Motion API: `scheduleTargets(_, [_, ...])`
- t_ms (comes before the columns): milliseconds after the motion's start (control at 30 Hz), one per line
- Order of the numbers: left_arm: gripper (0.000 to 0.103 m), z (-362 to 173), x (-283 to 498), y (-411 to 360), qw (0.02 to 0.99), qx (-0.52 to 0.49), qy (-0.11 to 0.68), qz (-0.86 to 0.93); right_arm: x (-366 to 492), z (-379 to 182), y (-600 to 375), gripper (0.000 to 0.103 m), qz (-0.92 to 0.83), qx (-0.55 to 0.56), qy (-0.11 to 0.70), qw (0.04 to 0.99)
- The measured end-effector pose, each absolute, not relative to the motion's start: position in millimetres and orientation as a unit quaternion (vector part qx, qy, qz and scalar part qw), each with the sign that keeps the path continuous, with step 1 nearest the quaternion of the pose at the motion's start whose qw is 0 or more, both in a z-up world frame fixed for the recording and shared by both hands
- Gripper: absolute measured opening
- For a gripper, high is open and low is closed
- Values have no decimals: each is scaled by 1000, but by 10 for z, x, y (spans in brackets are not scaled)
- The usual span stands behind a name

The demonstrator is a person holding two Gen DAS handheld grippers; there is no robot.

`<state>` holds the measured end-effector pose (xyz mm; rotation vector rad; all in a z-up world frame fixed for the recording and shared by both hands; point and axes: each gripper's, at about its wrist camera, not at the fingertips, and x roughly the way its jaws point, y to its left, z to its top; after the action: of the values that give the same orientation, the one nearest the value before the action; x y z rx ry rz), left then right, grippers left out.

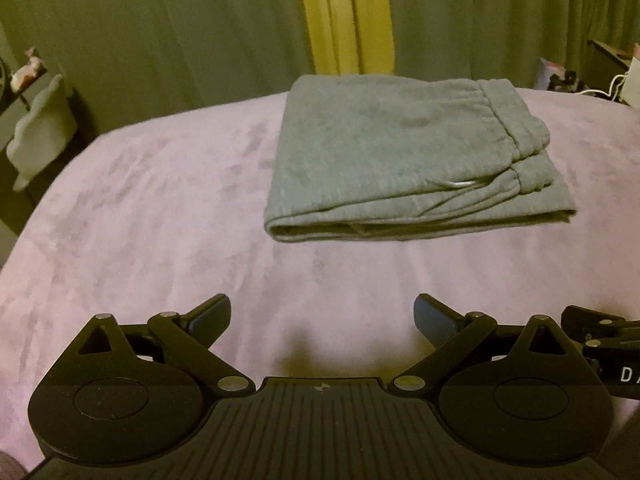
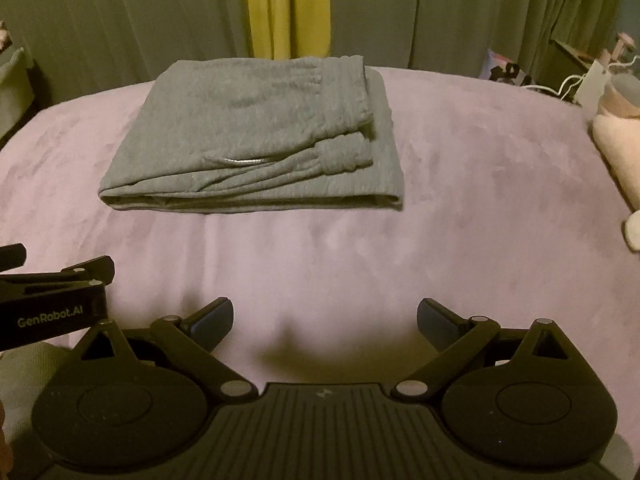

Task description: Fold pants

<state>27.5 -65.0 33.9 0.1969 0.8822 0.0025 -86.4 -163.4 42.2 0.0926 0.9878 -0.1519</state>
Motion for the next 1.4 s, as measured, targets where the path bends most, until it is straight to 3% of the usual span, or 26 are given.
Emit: scheduleTargets(1400, [101,372,438,-644,890,94,447,6,-641,454,-1622,99,-60,63,480,873])
